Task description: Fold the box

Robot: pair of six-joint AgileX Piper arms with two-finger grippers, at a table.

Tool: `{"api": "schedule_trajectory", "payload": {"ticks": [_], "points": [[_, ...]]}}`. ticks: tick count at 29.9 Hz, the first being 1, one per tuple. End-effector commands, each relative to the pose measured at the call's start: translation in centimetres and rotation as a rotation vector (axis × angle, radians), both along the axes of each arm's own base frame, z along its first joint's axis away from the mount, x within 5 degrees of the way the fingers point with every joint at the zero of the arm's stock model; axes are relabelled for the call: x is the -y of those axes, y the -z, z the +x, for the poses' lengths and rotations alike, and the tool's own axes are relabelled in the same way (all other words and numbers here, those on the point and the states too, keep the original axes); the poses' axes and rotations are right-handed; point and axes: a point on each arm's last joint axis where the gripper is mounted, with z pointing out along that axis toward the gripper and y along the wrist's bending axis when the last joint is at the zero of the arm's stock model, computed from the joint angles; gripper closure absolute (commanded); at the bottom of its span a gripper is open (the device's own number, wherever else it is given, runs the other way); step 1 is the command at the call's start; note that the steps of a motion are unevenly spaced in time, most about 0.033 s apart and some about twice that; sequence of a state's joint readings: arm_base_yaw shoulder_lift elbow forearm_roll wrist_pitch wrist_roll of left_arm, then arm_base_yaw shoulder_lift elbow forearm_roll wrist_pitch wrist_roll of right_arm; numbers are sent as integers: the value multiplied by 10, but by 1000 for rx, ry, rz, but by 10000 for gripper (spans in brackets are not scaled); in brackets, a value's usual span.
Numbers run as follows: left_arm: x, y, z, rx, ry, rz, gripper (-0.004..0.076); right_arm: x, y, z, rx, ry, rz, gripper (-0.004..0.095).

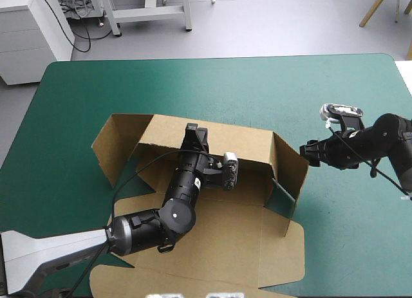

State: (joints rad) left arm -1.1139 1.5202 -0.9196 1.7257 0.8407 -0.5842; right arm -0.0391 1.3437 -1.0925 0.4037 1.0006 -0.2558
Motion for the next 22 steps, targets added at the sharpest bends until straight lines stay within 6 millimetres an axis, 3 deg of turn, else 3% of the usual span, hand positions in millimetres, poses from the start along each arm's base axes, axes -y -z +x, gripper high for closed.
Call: {"api": "schedule_trajectory", "payload": {"ticks": [1, 5, 12, 16, 22], "points": [[-7, -26, 3, 121, -23, -35, 734, -2, -24, -13, 129, 19, 38, 247], [-7, -26, 3, 120, -21, -36, 734, -6, -29, -31, 178, 15, 81, 247], [-6, -26, 3, 118, -17, -36, 734, -17, -3, -59, 282, -6, 89, 247], [-6, -26, 3, 118, -17, -36, 734, -32, 8, -66, 342, -80, 66, 247], [-6, -26, 3, 118, -17, -36, 734, -53, 4, -73, 419, -205, 53, 247]]}}
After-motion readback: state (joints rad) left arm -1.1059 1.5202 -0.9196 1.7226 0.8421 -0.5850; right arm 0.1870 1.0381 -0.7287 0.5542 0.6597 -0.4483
